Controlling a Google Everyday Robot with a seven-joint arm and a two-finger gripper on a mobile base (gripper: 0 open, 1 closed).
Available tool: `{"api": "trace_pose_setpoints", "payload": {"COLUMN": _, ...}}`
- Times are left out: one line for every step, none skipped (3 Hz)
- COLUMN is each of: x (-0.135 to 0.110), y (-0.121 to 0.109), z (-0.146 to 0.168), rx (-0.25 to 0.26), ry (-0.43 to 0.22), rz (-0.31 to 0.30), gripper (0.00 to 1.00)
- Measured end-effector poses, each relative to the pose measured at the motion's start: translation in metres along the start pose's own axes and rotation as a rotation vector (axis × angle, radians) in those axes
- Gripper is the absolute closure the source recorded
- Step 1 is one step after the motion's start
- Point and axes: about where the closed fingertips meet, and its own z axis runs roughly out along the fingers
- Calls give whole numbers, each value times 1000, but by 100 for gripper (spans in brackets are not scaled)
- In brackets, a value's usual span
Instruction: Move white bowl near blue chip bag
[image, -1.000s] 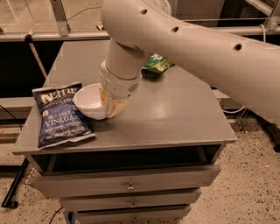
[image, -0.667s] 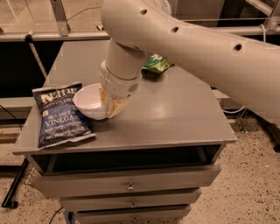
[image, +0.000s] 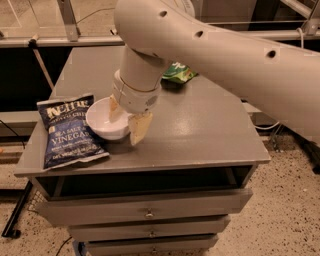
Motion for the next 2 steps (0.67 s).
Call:
{"api": "trace_pose_setpoints", "payload": {"x": -1, "y": 0, "z": 0, "rx": -1, "ry": 0, "rz": -2, "gripper": 0}}
{"api": "trace_pose_setpoints", "payload": {"x": -1, "y": 0, "z": 0, "rx": -1, "ry": 0, "rz": -2, "gripper": 0}}
